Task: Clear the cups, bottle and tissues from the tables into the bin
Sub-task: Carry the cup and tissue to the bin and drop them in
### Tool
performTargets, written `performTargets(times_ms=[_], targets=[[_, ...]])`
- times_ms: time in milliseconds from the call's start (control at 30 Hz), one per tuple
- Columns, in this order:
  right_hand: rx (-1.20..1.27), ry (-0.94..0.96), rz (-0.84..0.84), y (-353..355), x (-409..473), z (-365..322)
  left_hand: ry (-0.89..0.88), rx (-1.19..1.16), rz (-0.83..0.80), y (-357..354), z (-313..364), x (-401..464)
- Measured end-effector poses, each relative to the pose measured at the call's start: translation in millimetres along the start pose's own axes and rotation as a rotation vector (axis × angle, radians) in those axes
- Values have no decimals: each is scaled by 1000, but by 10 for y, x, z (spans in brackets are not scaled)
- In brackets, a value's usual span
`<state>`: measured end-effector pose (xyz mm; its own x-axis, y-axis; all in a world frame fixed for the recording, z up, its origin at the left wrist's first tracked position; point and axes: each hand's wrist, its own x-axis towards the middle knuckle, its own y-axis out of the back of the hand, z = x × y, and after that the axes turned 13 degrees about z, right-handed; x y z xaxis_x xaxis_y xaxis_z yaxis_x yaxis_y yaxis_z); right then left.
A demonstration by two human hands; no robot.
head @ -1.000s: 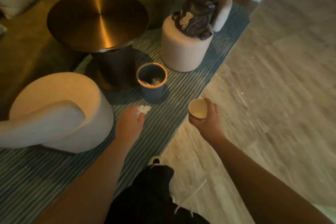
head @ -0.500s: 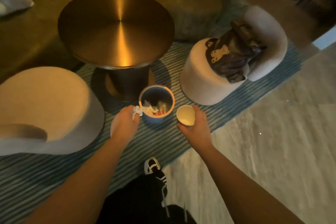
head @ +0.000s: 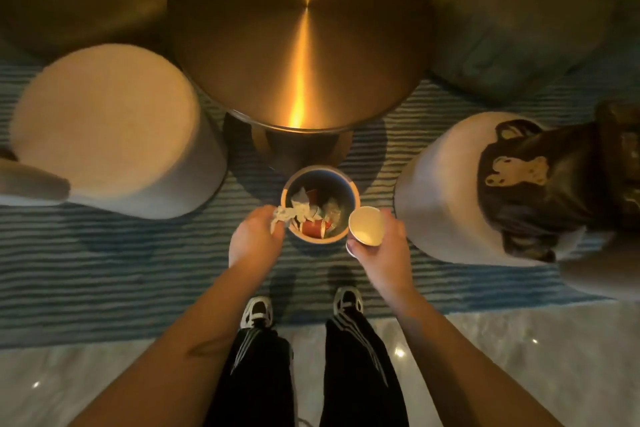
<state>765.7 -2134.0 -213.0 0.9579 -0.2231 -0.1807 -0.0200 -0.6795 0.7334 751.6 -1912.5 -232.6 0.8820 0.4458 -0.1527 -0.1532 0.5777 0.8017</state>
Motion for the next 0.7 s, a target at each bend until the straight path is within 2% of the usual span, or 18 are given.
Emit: performTargets(times_ms=[300,467,567,700], targets=[[12,-69,-50,-1023,1125,796,72,13,5,-1453,-60,616],[7,-32,-70,-1649,1412,1126,17,247,-61,-2039,-280,852],[3,2,-129,-1818,1460,1240,43,276,-110,-2147,-431,807],[26,-4,-174,-1706,1488,1226,8,229,-57,-1902,-527,660]])
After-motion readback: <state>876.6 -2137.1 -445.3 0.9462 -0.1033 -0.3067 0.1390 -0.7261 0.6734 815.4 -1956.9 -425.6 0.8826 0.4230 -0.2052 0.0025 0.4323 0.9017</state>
